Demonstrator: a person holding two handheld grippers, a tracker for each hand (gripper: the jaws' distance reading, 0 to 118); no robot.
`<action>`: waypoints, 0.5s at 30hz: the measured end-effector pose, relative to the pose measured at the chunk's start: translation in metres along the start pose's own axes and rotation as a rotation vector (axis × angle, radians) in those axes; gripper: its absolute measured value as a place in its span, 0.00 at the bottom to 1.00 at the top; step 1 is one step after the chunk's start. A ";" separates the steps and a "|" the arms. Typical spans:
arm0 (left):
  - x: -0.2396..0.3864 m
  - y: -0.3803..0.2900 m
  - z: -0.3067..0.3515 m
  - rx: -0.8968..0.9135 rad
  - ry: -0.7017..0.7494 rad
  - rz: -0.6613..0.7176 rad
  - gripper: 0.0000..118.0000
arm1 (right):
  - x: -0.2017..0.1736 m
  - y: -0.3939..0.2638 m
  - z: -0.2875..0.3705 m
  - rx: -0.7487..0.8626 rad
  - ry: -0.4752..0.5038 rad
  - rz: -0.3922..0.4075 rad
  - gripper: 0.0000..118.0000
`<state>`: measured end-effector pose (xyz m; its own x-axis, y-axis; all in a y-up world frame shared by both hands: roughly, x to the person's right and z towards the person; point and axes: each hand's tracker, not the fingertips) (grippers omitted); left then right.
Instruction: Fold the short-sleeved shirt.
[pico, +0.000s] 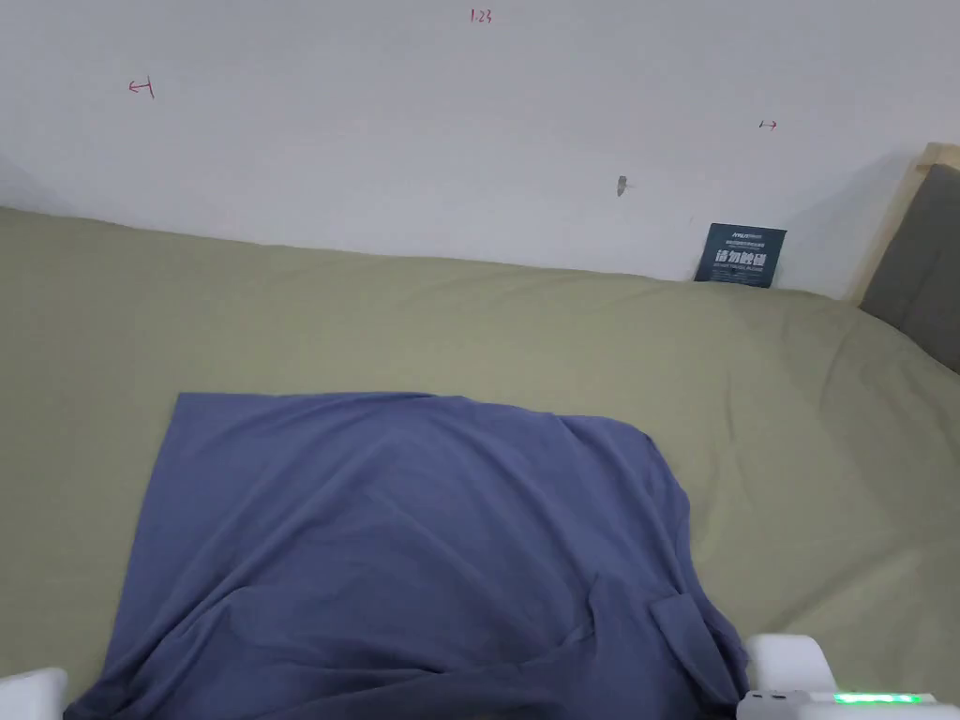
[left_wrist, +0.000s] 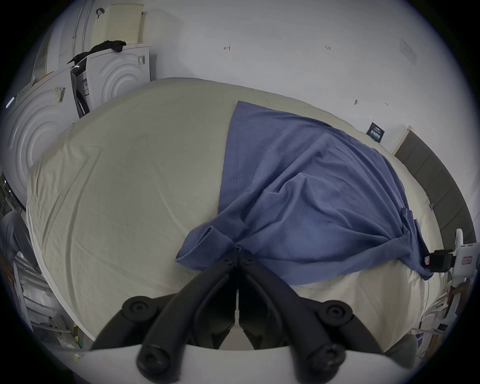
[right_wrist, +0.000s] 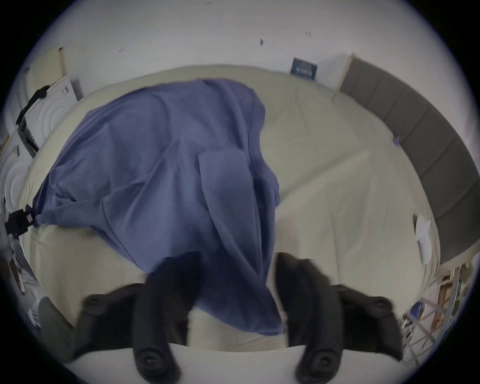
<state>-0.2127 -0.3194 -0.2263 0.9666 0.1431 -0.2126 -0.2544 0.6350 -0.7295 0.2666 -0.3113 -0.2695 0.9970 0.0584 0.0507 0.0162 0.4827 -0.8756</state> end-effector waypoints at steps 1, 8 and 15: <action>0.000 0.000 -0.001 0.000 -0.001 0.001 0.00 | 0.002 -0.004 -0.001 -0.004 0.000 -0.028 0.20; -0.001 0.005 0.001 0.017 -0.003 -0.055 0.00 | 0.002 -0.015 0.021 0.201 0.031 -0.082 0.04; -0.007 0.020 0.020 0.111 -0.013 -0.055 0.00 | 0.007 -0.006 0.061 0.374 0.079 -0.109 0.04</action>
<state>-0.2244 -0.2923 -0.2267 0.9795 0.1153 -0.1651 -0.1968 0.7221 -0.6632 0.2685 -0.2607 -0.2348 0.9940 -0.0711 0.0834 0.1079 0.7680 -0.6313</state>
